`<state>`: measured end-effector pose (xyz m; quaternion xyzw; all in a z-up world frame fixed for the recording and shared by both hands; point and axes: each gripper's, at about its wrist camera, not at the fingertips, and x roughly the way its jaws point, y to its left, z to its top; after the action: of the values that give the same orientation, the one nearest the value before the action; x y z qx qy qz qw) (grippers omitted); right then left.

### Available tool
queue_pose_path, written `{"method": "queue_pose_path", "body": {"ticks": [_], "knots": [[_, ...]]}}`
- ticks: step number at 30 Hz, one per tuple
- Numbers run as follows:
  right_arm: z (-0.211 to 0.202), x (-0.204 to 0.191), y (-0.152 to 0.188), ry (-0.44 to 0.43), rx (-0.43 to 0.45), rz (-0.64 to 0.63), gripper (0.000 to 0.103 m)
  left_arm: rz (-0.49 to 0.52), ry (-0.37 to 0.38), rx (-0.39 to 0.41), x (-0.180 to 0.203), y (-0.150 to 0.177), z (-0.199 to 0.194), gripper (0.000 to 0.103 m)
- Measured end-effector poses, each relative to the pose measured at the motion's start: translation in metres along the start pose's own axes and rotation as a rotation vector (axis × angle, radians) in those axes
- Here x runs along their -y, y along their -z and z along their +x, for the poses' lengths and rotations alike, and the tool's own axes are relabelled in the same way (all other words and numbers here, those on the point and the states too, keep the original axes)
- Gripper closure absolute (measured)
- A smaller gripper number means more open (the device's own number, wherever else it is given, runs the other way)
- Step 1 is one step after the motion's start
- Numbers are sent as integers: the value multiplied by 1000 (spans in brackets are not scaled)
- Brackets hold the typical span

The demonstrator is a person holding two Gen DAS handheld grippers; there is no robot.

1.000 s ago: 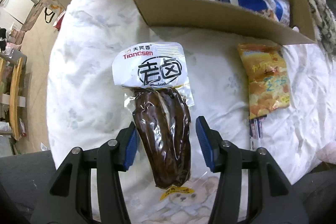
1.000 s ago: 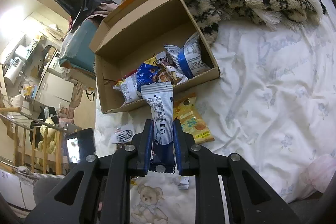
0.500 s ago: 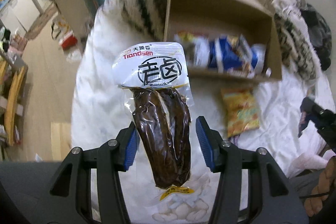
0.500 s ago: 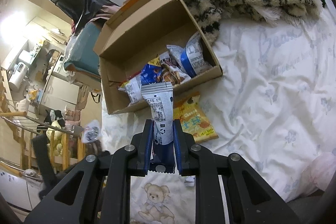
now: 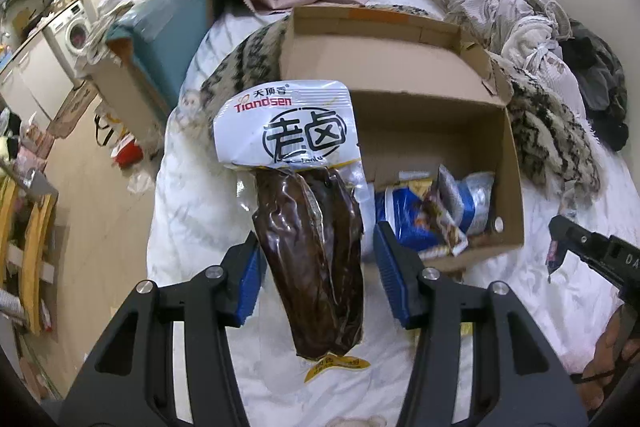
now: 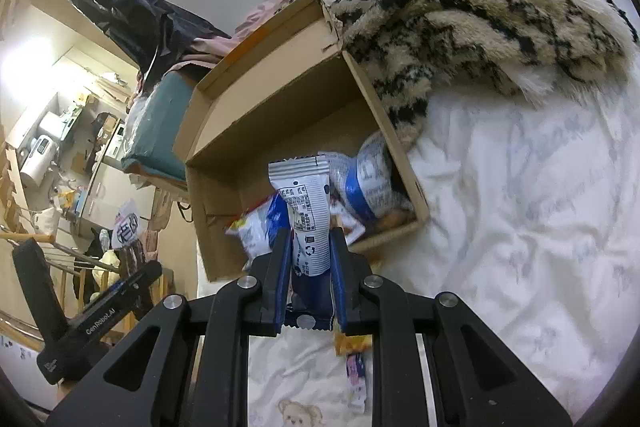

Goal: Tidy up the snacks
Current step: 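Carry the meat bag and bar packet over the box with both tools, then open both tools to drop the meat bag and bar packet into box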

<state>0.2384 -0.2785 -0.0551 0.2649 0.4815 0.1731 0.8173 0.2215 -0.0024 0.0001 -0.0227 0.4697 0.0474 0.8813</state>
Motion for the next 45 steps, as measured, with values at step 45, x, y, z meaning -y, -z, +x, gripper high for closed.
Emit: {"method": "queue_pose_path", "body": {"ticks": [45], "knots": [[67,10,-36,115,-62,-26,46,116,-76,-44,22,-24,105,29]]}}
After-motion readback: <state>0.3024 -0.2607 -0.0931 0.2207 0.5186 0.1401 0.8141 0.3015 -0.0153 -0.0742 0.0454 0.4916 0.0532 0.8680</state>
